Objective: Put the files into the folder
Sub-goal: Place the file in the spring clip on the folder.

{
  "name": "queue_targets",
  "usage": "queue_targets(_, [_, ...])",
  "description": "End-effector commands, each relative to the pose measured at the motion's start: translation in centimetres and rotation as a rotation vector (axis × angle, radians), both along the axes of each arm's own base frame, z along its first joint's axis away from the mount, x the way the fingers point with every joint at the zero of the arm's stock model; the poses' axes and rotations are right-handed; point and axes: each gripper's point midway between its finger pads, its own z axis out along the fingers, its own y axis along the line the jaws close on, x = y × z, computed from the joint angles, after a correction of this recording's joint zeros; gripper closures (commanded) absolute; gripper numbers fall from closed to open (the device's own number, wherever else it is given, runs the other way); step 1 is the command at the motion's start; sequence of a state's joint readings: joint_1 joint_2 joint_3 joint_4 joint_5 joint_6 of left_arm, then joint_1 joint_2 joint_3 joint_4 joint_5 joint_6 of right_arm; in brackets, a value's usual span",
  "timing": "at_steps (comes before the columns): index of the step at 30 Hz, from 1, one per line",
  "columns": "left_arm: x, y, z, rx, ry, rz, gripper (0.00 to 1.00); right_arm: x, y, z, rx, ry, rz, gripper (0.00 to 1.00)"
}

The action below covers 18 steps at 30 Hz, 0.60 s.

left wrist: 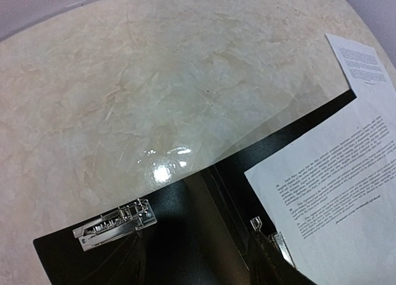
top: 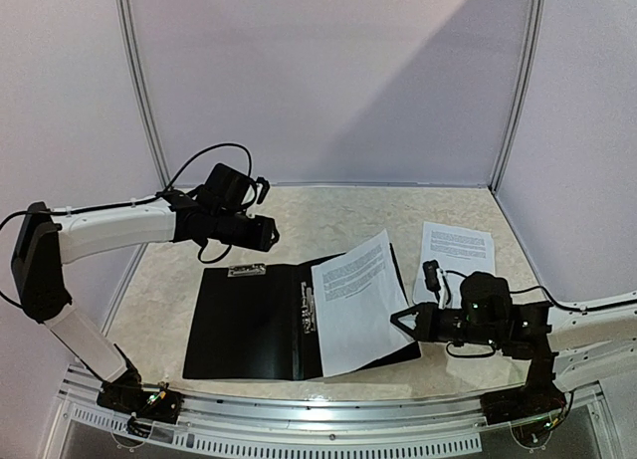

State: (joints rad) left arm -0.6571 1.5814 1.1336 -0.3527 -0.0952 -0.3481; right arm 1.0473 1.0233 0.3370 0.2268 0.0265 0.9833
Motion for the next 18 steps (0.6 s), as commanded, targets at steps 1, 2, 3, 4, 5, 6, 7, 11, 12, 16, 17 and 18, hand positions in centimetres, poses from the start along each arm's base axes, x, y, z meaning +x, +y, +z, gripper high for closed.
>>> queue_targets(1, [0.37, 0.78, 0.92, -0.01, -0.025, 0.021, 0.43, -0.35, 0.53, -0.09, 0.015, -0.01, -0.008, 1.0])
queue_targets(2, [0.35, 0.76, 0.91, -0.011, -0.024, 0.02, 0.43, -0.38, 0.58, -0.06, 0.026, -0.005, -0.013, 1.0])
queue_targets(3, [0.37, 0.77, 0.96, -0.012, -0.025, 0.02, 0.44, -0.42, 0.69, -0.04, 0.033, -0.002, -0.014, 1.0])
queue_targets(4, [0.34, 0.76, 1.0, -0.014, -0.025, 0.02, 0.44, -0.49, 0.83, -0.03, 0.038, -0.001, -0.012, 1.0])
queue_targets(5, [0.37, 0.78, 0.99, -0.014, -0.025, 0.021, 0.43, -0.61, 0.94, -0.1, 0.036, 0.001, -0.009, 1.0])
queue_targets(6, [0.36, 0.8, 0.94, -0.013, -0.024, 0.022, 0.43, -0.66, 1.04, -0.2, 0.032, 0.002, -0.008, 1.0])
queue_targets(7, [0.34, 0.81, 0.97, -0.014, -0.024, 0.022, 0.43, -0.67, 1.04, -0.33, 0.028, 0.002, -0.011, 1.0])
queue_targets(11, [0.3, 0.77, 0.91, -0.017, -0.022, 0.022, 0.43, -0.44, 0.49, -0.33, 0.033, -0.012, -0.056, 1.0])
queue_targets(12, [0.3, 0.78, 0.93, -0.017, -0.022, 0.022, 0.43, -0.4, 0.43, -0.15, 0.045, -0.013, -0.066, 1.0])
queue_targets(16, [0.3, 0.71, 0.82, -0.018, -0.019, 0.02, 0.43, -0.19, 0.33, 0.19, 0.054, -0.02, -0.084, 1.0])
queue_targets(17, [0.28, 0.72, 0.72, -0.016, -0.017, 0.02, 0.43, -0.12, 0.29, 0.19, 0.056, -0.022, -0.089, 1.0])
queue_targets(18, [0.32, 0.71, 0.71, -0.017, -0.017, 0.02, 0.43, -0.08, 0.28, 0.17, 0.057, -0.02, -0.093, 1.0])
